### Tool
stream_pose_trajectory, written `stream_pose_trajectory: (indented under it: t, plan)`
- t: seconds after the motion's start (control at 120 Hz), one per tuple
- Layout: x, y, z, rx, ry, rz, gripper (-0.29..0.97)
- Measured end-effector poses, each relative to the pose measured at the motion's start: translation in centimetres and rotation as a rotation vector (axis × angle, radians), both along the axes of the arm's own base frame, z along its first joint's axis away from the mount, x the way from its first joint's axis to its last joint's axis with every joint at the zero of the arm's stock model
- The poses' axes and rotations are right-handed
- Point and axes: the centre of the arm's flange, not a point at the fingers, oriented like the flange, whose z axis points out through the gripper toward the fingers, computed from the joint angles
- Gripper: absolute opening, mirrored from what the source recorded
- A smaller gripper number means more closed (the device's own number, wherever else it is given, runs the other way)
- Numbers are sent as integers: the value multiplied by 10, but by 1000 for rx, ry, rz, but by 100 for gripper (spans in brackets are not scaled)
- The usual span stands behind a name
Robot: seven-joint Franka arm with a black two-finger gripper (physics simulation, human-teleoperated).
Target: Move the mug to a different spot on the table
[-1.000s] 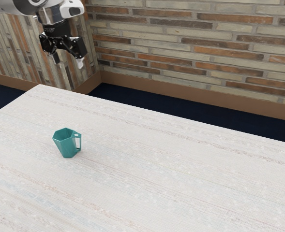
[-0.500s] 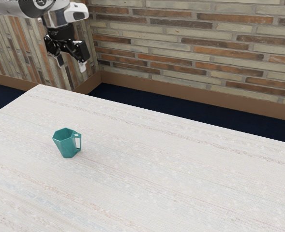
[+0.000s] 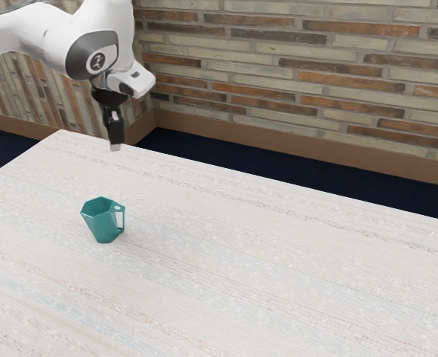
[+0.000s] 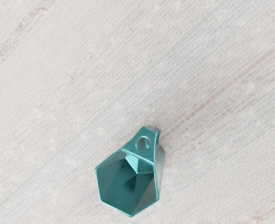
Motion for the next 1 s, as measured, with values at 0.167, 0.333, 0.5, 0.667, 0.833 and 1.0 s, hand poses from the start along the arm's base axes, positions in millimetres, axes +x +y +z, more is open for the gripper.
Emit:
stream_pose_trajectory:
  t: [0.167, 0.333, 0.5, 0.667, 0.833, 1.0]
  plan:
    - [17, 8, -29, 71, 43, -199, 68]
    - [27, 13, -75, 93, 119, -351, 68]
    - [21, 16, -126, 81, 185, -469, 68]
    - [18, 18, -164, 67, 209, -549, 68]
    - [17, 27, -197, 54, 231, -584, 68]
    - [15, 36, -217, 47, 230, -587, 68]
